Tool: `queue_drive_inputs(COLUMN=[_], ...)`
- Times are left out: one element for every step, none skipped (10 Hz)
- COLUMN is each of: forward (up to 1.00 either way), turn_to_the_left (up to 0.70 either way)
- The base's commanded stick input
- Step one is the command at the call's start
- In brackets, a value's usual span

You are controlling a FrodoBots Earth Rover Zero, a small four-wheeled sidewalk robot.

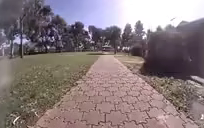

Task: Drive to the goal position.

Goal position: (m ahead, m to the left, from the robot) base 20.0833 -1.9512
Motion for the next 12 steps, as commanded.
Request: queue_drive_inputs(forward=[0.70, 0.70, 0.70, 0.70, 0.70, 0.70, 0.70, 0.70, 0.70, 0.70, 0.70, 0.70], turn_to_the_left=[0.00, 0.00, 0.00, 0.00, 0.00, 0.00, 0.00, 0.00, 0.00, 0.00, 0.00, 0.00])
